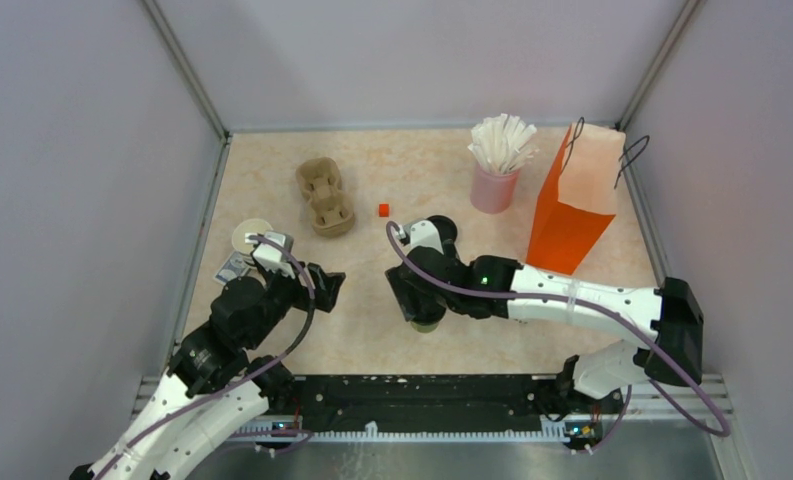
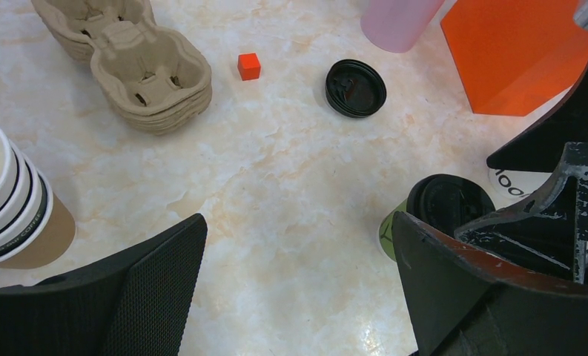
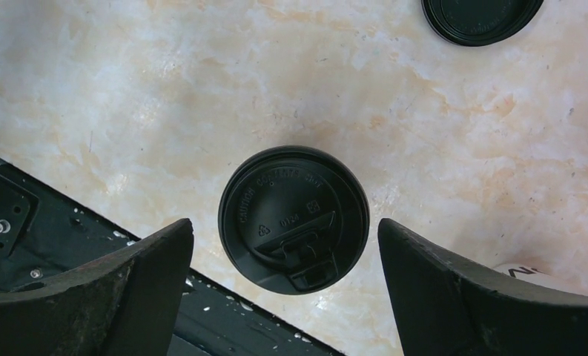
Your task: Pack the takeout coffee
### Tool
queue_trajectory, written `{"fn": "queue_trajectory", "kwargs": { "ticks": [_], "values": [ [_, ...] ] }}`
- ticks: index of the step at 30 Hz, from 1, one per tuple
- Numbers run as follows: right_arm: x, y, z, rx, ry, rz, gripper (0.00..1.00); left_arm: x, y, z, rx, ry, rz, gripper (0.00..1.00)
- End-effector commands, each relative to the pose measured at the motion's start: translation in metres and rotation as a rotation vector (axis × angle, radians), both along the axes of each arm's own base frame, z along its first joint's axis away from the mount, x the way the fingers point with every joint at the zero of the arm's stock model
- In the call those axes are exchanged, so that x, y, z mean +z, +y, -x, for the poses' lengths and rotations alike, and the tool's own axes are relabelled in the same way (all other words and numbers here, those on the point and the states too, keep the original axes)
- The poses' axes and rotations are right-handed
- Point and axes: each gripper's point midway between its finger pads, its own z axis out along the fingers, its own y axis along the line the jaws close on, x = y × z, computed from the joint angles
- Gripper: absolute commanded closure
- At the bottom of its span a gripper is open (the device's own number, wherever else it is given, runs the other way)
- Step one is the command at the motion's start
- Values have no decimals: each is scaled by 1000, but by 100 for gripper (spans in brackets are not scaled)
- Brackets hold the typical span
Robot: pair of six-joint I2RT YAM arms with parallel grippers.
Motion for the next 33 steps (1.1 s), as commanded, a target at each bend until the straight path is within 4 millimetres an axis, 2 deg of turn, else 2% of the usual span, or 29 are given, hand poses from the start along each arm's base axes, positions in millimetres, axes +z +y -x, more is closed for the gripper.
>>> {"fn": "queue_trajectory", "kwargs": {
  "ticks": [1, 6, 15, 19, 22, 26, 33],
  "values": [
    [-7, 3, -1, 24, -25, 24, 6, 4, 1, -3, 11, -28, 2, 1],
    [-19, 6, -1, 43, 8, 10, 7, 4, 2, -3, 15, -27, 5, 1],
    [-36, 0, -5, 35, 30, 15, 18, 3, 4, -4, 28, -25, 4, 1],
    [-37, -9, -8, 8, 19, 42, 23, 3, 4, -4, 28, -26, 4, 1],
    [-34, -22, -10, -38, 14, 68, 23, 2, 4, -4, 26, -24, 2, 1],
    [-26, -52, -13, -119, -5, 109, 23, 2, 4, -4, 27, -26, 3, 1],
    [-25, -110, -41, -280, -36, 69, 24, 1, 2, -4, 20, -24, 2, 1]
  ]
}}
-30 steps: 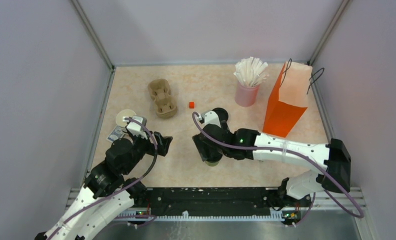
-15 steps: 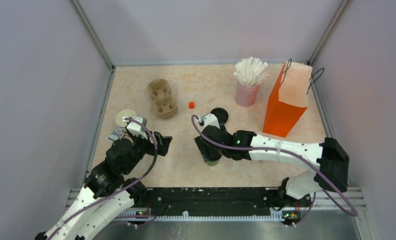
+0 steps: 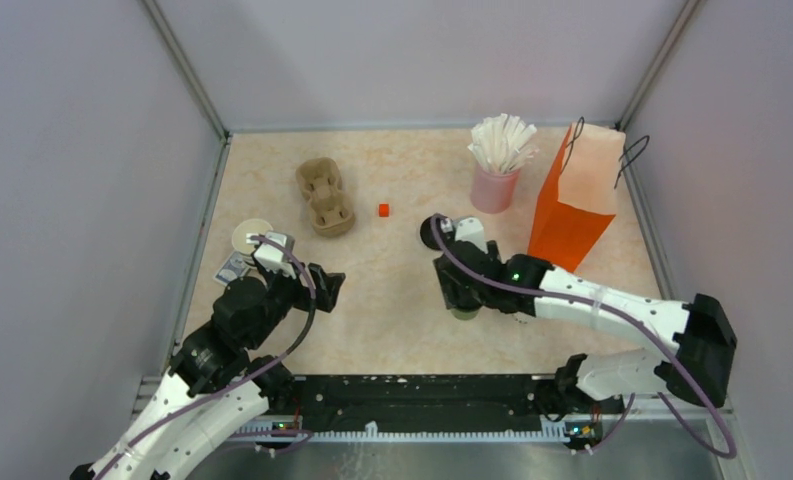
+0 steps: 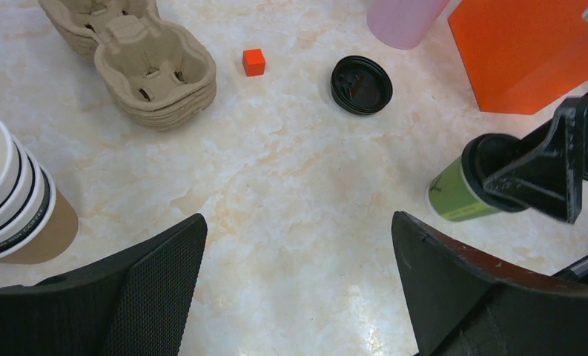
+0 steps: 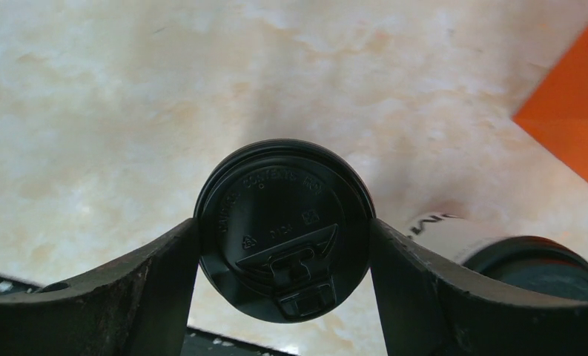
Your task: Pack the takeout coffee
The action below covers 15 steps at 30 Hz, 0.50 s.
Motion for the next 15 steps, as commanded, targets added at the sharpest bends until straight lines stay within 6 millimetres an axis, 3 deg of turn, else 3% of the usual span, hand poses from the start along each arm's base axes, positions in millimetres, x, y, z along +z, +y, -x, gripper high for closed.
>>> {"fn": "queue_trajectory", "kwargs": {
  "ticks": [1, 6, 15],
  "values": [
    [8, -44, -26, -137, -56, -37, 24, 6, 1, -3, 7, -33, 11, 1],
    [-1, -70, -42, -211, -51, -60, 24, 6, 1, -2, 5, -33, 11, 1],
    [-4, -68, -55, -216, -41, -62, 12, 4, -1, -2, -2, -30, 9, 1]
  ]
}}
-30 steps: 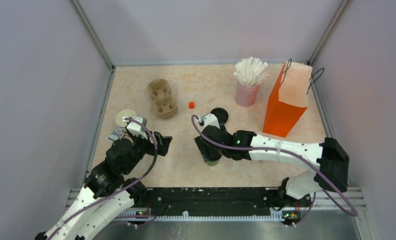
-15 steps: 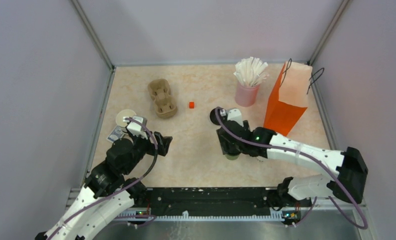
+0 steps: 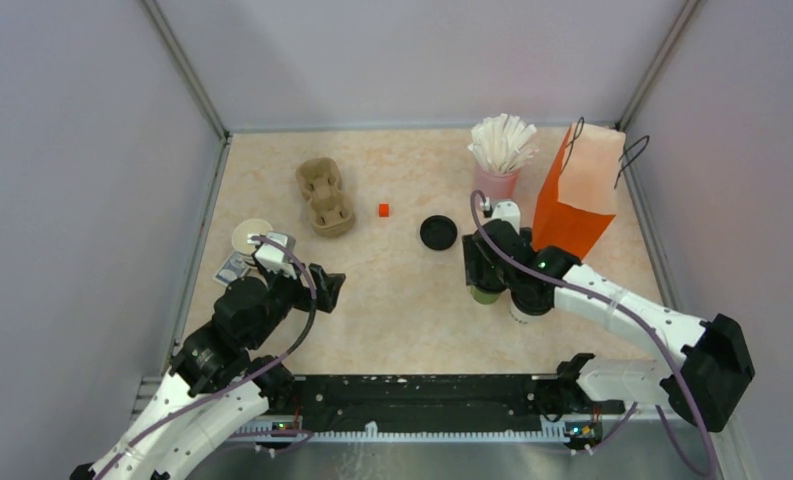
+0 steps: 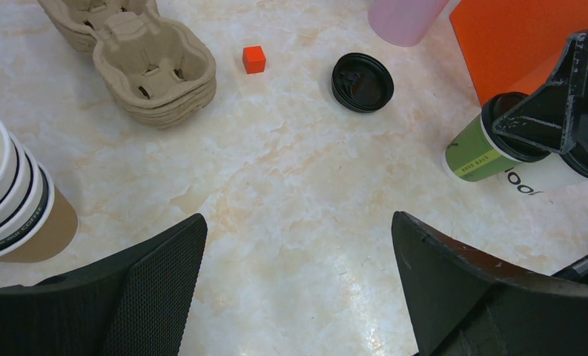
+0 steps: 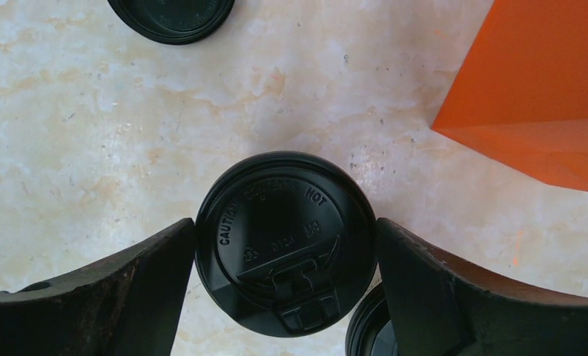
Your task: Pack the takeout coffee
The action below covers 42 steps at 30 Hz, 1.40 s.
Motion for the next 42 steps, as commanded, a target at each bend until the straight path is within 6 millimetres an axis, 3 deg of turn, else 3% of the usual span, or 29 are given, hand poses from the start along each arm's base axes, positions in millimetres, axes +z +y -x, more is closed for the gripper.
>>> {"fn": "queue_trajectory", "kwargs": {
  "ticks": [1, 5, 10, 13, 18, 23, 27, 29, 32, 42],
  "values": [
    [2, 6, -7, 27, 8, -2, 10, 7, -1, -1, -5, -35, 14, 1],
    [38, 9, -14, 27, -36, -20, 6, 7, -2, -1, -13, -40, 15, 1],
    [106, 12, -20, 44, -151, -93, 2, 7, -3, -3, -17, -52, 11, 1],
    [145, 1, -25, 25, -239, -116, 1, 4, -6, -5, -23, -47, -1, 1],
    [203, -66, -34, -135, -332, 12, 2, 1, -9, -5, -40, -35, -7, 1],
    [251, -138, -31, -363, -415, 89, 18, 5, -9, 0, -59, -52, 10, 1],
    [284, -178, -24, -511, -516, 138, 24, 8, -8, 1, -55, -80, 25, 1],
    [289, -190, -25, -561, -524, 140, 24, 8, -9, 2, -66, -77, 26, 1],
    [280, -200, -25, -616, -483, 139, 22, 8, -10, 3, -74, -75, 27, 1],
    [209, -221, -57, -624, -340, 117, 25, 13, -10, 6, -88, -99, 43, 1]
  ]
}}
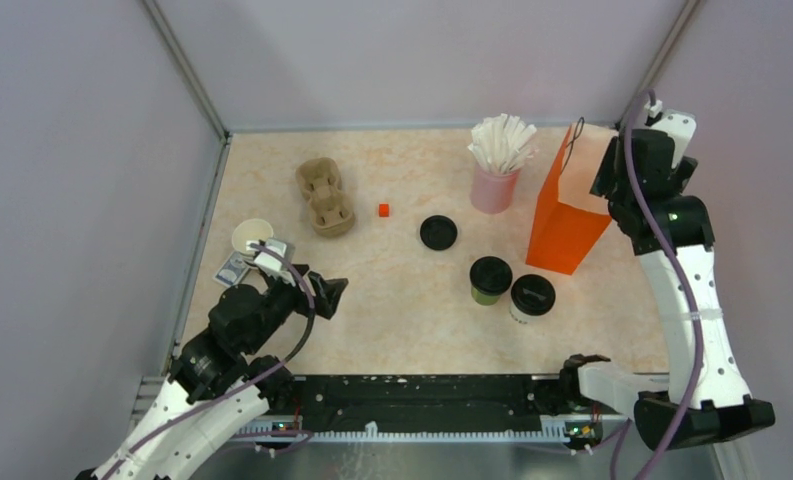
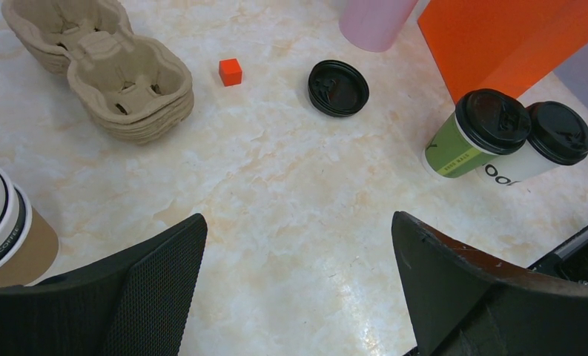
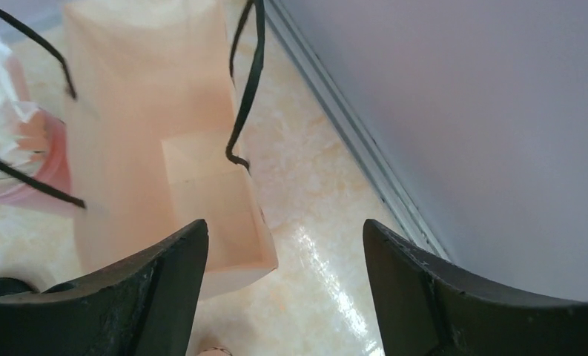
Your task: Pack the takeout coffee
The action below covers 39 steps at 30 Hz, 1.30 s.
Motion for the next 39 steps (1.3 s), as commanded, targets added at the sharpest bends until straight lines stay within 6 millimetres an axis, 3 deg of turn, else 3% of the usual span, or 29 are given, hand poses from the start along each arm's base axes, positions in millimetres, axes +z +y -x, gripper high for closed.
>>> {"fn": "queue_trajectory", "kwargs": {
  "ticks": [1, 4, 9, 12, 15, 24, 26, 30, 34, 39],
  "values": [
    [-19, -2, -25, 47, 0, -69, 26, 11, -5, -2, -22, -51, 19, 1],
    [-31, 4, -44, 106, -13, -105, 28, 10, -6, -2, -31, -51, 15, 1],
    [-54, -4, -70, 88, 57, -98, 32, 9, -7, -2, -37, -49, 13, 1],
    [-63, -4, -81, 94, 81, -87, 42, 10, -5, -1, -31, -51, 15, 1],
    [-65, -20, -85, 52, 94, -61, 52, 13, -3, -1, -24, -61, 23, 1],
    [-76, -25, -96, 110, 92, -107, 73, 14, -2, 0, -19, -65, 26, 1],
    [-67, -24, -97, 127, 78, -102, 83, 13, -1, 0, -14, -66, 27, 1],
    [-25, -24, -98, 147, 23, -70, 100, 13, -1, 0, -16, -67, 26, 1],
    [21, -24, -91, 167, -31, -35, 100, 13, -1, 0, -16, -66, 25, 1],
    [84, -5, -77, 250, -155, -52, 100, 13, -3, 1, -30, -69, 26, 1]
  ]
}}
